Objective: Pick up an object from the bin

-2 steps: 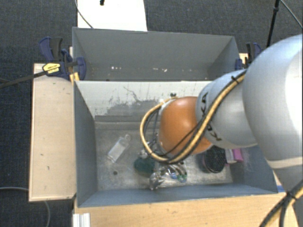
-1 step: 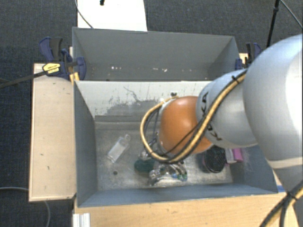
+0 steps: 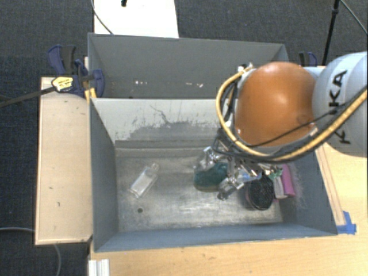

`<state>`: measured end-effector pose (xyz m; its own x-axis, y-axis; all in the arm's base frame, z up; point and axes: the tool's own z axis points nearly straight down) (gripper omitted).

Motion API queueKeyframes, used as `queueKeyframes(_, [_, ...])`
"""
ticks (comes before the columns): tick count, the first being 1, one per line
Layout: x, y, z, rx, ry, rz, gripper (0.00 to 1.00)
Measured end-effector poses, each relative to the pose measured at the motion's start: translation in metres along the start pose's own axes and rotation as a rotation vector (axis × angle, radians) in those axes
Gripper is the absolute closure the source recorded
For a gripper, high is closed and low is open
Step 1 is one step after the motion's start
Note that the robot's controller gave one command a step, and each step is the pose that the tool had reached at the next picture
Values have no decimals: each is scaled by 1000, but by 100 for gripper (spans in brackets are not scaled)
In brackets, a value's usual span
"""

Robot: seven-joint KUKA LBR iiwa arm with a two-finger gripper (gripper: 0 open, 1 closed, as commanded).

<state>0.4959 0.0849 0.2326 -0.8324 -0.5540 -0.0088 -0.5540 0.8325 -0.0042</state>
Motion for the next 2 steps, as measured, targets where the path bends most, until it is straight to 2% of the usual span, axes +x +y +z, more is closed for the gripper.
queueKeyframes(1, [28, -55, 42, -6, 9, -333, 100])
queueKeyframes(2, [65, -76, -173, 4, -1, -386, 100])
